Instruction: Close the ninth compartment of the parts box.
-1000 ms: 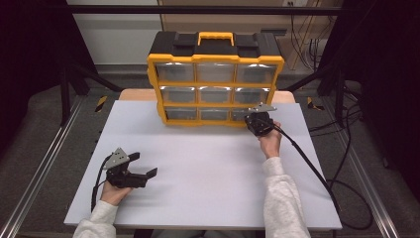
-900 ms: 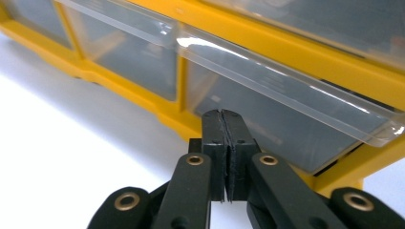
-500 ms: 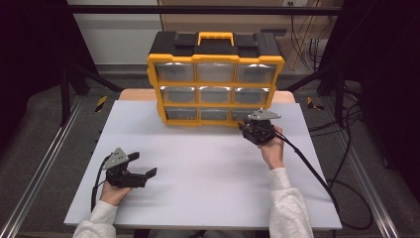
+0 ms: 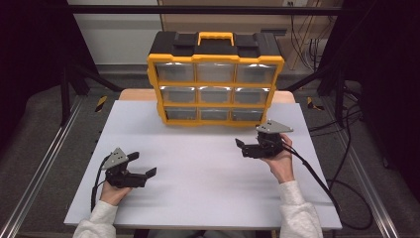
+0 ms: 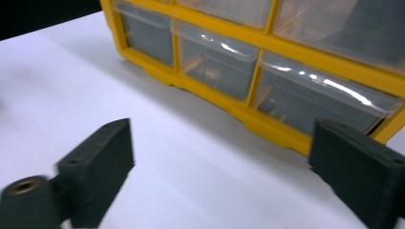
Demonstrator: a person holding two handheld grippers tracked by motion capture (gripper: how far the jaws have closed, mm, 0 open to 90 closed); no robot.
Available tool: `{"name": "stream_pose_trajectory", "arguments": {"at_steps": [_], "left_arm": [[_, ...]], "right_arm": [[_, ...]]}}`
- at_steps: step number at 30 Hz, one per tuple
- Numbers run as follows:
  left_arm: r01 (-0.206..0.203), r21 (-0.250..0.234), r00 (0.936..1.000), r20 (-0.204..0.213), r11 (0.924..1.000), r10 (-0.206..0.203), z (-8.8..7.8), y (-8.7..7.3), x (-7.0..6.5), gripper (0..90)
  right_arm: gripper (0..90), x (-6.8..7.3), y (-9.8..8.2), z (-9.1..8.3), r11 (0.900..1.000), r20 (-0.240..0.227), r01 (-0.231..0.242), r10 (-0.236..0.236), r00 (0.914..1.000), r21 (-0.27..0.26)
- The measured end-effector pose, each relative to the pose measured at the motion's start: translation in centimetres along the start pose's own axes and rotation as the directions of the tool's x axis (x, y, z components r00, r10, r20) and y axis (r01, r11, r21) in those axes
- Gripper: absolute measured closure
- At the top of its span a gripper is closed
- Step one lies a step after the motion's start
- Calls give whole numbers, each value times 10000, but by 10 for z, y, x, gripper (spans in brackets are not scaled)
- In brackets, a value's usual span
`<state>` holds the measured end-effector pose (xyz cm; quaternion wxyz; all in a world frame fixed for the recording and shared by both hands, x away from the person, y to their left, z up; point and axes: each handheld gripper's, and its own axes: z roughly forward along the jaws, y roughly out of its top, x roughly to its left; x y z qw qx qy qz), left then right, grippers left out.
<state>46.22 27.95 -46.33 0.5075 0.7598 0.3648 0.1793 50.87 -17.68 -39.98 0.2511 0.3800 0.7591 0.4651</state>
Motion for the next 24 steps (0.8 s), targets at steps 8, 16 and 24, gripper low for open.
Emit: {"name": "stream_pose_trajectory", "arguments": {"at_steps": [8, 16, 24], "left_arm": [[22, -41, 10000, 10, 10000, -22, -1, 0, 0, 20], [7, -62, 10000, 19, 10000, -7, -1, 0, 0, 20], [-7, -19, 10000, 28, 10000, 7, 0, 0, -1, 20]], "right_arm": [[3, 5, -12, -13, 9996, -175, 87, -91, 9998, -260], [3, -5, -37, -25, 9991, -432, -101, 83, 9990, -420], [3, -16, -63, -34, 9976, -626, -202, 161, 9979, -662]]}}
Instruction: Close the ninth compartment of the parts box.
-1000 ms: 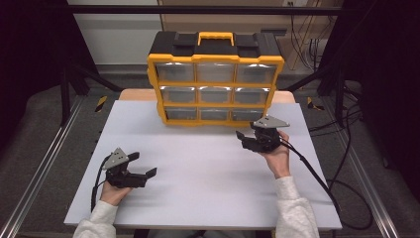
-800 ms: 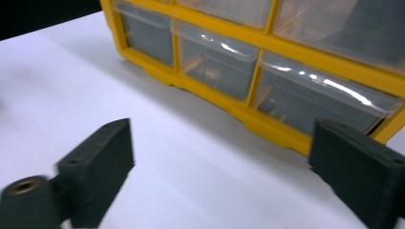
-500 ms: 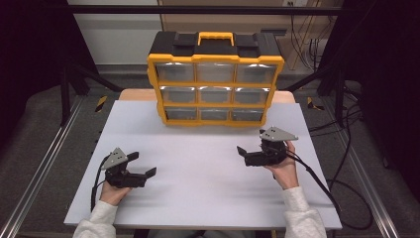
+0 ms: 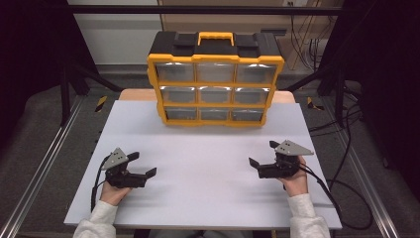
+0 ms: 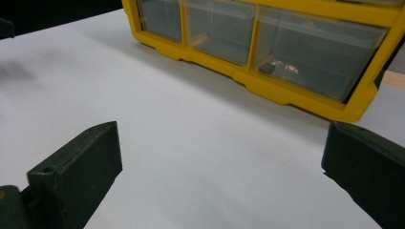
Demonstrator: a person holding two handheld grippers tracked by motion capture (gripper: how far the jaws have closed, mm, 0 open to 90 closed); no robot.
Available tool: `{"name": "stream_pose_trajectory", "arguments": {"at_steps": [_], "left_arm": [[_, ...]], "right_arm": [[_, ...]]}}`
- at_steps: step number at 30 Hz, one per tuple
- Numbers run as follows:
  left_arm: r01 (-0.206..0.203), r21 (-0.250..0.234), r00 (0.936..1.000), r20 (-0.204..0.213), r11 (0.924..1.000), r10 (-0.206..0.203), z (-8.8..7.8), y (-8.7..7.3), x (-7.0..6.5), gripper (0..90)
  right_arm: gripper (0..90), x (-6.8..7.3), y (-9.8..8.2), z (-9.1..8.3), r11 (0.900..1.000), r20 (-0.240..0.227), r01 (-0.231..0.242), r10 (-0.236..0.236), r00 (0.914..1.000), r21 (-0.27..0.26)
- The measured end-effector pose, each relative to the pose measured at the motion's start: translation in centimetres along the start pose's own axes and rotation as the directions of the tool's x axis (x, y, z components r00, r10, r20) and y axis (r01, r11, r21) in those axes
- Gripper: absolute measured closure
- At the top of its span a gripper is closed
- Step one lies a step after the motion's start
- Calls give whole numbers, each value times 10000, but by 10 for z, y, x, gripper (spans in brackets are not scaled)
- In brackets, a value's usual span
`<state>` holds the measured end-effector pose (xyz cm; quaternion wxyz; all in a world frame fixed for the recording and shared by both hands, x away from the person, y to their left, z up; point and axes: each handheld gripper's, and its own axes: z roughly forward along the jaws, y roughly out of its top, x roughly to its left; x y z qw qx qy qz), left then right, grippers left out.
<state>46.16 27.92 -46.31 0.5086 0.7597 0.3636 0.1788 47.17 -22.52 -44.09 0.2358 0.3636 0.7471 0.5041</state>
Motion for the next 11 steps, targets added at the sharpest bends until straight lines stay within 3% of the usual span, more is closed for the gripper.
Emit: {"name": "stream_pose_trajectory", "arguments": {"at_steps": [11], "left_arm": [[-90, -32, 10000, 29, 10000, 90, 0, 0, -1, 20]], "right_arm": [[3, -12, -26, -11, 9999, -82, -119, 120, 9999, 111]]}}
